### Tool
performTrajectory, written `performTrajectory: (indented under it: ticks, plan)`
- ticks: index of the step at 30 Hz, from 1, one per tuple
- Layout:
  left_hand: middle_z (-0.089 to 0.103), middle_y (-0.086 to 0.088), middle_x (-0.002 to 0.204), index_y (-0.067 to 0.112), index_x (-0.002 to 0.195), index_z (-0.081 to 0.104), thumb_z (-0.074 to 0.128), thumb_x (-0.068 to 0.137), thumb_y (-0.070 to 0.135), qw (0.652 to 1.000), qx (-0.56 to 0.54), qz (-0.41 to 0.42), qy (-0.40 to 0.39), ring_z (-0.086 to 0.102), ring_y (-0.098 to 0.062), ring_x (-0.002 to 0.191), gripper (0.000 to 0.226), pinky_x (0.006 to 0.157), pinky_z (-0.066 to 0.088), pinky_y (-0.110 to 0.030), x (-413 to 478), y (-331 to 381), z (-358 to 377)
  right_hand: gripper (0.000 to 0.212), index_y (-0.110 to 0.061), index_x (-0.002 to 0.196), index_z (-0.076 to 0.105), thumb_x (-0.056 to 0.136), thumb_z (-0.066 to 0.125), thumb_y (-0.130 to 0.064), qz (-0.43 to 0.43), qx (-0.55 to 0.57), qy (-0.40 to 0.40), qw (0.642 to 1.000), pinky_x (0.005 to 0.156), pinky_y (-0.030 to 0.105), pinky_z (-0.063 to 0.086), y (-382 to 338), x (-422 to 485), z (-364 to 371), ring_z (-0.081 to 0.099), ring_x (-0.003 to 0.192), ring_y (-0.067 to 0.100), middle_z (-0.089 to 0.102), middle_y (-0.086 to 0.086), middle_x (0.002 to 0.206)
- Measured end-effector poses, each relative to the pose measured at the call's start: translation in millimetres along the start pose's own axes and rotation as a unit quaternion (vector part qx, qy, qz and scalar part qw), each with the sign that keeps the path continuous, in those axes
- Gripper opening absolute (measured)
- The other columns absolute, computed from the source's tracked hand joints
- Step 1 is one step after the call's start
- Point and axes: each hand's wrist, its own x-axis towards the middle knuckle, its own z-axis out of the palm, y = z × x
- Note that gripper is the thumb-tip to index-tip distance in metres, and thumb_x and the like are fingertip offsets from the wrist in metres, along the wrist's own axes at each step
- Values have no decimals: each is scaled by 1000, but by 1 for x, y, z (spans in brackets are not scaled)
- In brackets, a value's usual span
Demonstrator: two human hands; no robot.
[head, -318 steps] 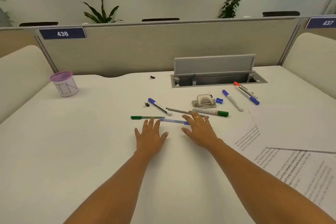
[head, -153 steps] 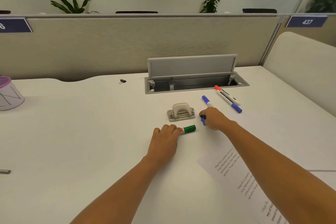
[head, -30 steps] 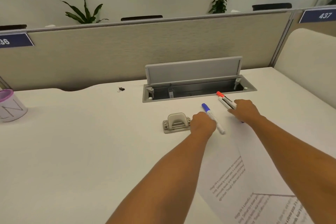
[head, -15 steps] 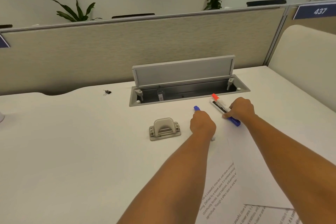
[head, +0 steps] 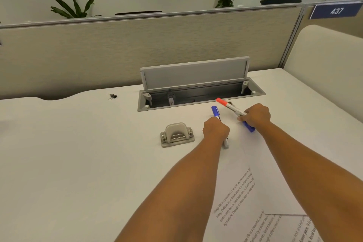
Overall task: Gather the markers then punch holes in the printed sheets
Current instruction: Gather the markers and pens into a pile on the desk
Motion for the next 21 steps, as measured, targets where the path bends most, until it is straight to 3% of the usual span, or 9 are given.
performTrajectory:
  ticks: [3, 10, 13, 16, 18, 21]
  plan:
    - [49, -8, 95, 4, 122, 48, 59, 88, 15, 999, -45, 12, 5, 52, -19, 85, 37, 82, 49, -27, -7, -3, -5, 45, 5, 110, 62, 85, 64, -31, 2, 94, 10, 996, 78, 30, 42, -12, -13, -2, 50, 81, 25, 65, 19, 110]
    - [50, -7, 94, 7, 111, 50, 58, 89, 19, 989, -134, 36, 49, 53, -18, 83, 26, 75, 47, -26, -33, -16, -54, 41, 2, 112, 62, 84, 66, -27, -13, 320, -26, 947, 95, 39, 51, -56, -72, -2, 64, 99, 32, 66, 19, 110]
    - [55, -10, 101, 7, 115, 50, 57, 90, 19, 984, -156, 30, 80, 57, -20, 90, 29, 72, 47, -23, -49, -44, -88, 40, 1, 115, 60, 85, 63, -26, -30, 344, -79, 935, 92, 36, 50, -82, -107, 8, 60, 90, 27, 63, 15, 101]
    - [59, -14, 119, 11, 105, 47, 60, 88, 17, 973, -213, 10, 89, 62, -27, 104, 22, 87, 52, -33, -65, -81, -123, 39, 1, 113, 62, 86, 62, -27, -60, 337, -129, 931, 87, 33, 51, -115, -144, 24, 61, 85, 24, 62, 11, 95]
    - [59, -15, 120, 13, 102, 45, 61, 87, 17, 963, -249, -9, 101, 65, -29, 101, 23, 85, 55, -36, -75, -110, -151, 37, -1, 111, 63, 86, 62, -28, -81, 325, -164, 928, 80, 30, 52, -143, -173, 40, 63, 80, 22, 63, 9, 93]
    - [60, -14, 117, 10, 113, 47, 62, 87, 19, 956, -256, -40, 139, 67, -29, 96, 32, 83, 56, -34, -91, -163, -193, 37, -2, 113, 63, 85, 63, -26, -110, 330, -220, 911, 74, 27, 52, -187, -219, 68, 63, 78, 19, 64, 7, 93]
